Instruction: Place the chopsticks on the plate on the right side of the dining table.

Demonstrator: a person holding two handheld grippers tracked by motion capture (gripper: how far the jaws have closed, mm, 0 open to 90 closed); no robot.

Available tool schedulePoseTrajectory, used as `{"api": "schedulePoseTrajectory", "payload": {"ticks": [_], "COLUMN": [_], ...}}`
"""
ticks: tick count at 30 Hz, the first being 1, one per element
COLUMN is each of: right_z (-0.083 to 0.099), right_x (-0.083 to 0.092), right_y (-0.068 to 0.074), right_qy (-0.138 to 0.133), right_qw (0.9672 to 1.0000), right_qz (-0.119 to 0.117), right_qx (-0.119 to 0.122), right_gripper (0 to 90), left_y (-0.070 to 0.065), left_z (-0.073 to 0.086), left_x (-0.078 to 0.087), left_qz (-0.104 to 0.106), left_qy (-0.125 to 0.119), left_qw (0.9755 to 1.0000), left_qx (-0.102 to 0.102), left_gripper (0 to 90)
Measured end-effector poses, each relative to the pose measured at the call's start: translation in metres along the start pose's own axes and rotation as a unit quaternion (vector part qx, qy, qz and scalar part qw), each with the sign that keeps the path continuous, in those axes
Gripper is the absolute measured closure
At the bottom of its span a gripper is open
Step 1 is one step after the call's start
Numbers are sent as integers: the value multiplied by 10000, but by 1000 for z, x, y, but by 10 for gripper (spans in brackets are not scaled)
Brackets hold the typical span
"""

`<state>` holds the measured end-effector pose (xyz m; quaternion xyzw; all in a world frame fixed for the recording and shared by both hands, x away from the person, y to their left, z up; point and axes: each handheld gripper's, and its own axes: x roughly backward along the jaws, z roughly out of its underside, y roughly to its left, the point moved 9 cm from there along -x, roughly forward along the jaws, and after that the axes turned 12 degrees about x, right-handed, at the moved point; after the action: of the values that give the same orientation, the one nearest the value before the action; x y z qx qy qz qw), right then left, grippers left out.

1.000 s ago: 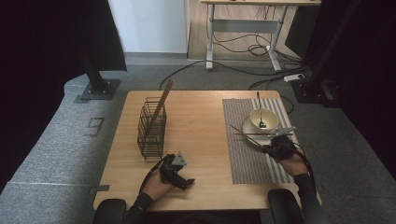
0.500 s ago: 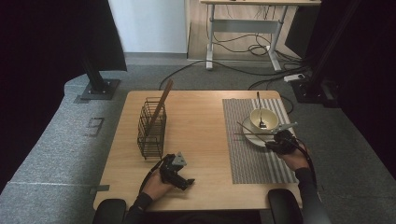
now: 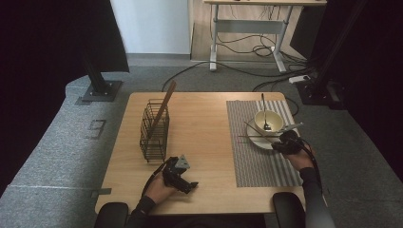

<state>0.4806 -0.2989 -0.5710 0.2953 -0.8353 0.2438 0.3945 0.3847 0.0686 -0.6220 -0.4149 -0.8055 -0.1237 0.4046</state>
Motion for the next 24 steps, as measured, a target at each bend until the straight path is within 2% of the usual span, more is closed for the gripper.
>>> {"api": "schedulePoseTrajectory", "payload": {"ticks": [7, 17, 24], "right_z": [5, 13, 15], "right_x": [-4, -5, -4], "right_y": [-8, -22, -25], "right_qy": [-3, -21, -58], "right_qw": [9999, 9992, 9988], "right_qz": [-6, 175, 196], "right_qx": [-132, -367, -434], "right_gripper": [795, 721, 674], "left_y": [0, 0, 0], "left_z": [0, 0, 0], "left_x": [0, 0, 0], "left_qz": [0, 0, -1], "left_qy": [3, 2, 3], "left_qw": [10000, 10000, 10000], "left_qx": [-1, -3, -3], "left_gripper": [0, 0, 0]}}
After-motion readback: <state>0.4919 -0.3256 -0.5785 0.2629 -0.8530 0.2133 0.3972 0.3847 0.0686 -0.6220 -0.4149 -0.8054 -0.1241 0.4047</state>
